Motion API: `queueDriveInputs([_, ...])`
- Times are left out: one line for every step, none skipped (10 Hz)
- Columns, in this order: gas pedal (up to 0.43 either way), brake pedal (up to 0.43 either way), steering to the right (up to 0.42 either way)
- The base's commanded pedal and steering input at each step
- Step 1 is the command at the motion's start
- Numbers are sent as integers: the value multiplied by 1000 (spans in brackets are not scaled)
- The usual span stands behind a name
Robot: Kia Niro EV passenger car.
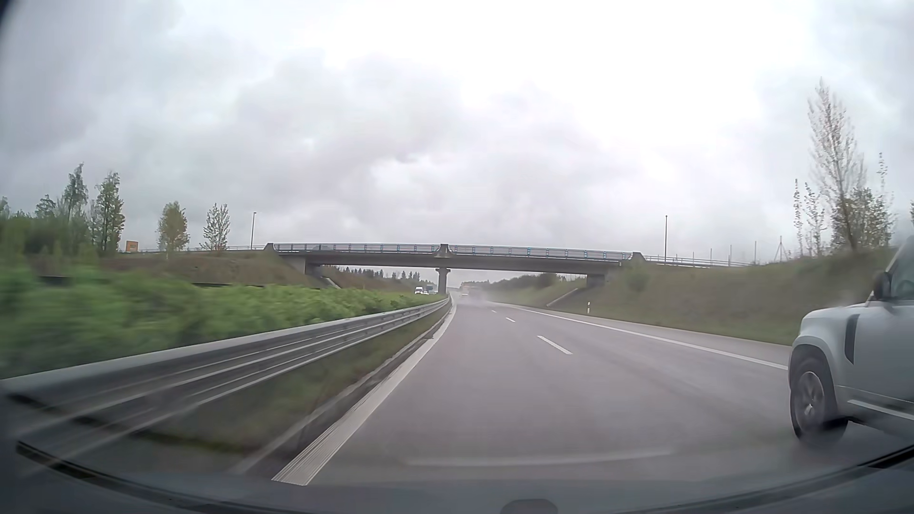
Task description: Follow the waypoints while adhering to traffic rules and regulations
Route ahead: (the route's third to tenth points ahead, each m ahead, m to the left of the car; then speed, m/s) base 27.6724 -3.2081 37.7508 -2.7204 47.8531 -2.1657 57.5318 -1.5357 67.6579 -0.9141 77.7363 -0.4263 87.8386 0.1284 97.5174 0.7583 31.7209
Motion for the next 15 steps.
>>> queueDriveInputs([280,0,-6])
queueDriveInputs([280,0,-6])
queueDriveInputs([280,0,-6])
queueDriveInputs([280,0,-6])
queueDriveInputs([280,0,-6])
queueDriveInputs([280,0,-6])
queueDriveInputs([280,0,-6])
queueDriveInputs([280,0,-6])
queueDriveInputs([280,0,-6])
queueDriveInputs([280,0,-6])
queueDriveInputs([280,0,-5])
queueDriveInputs([280,0,-5])
queueDriveInputs([280,0,-5])
queueDriveInputs([280,0,-5])
queueDriveInputs([287,0,-4])
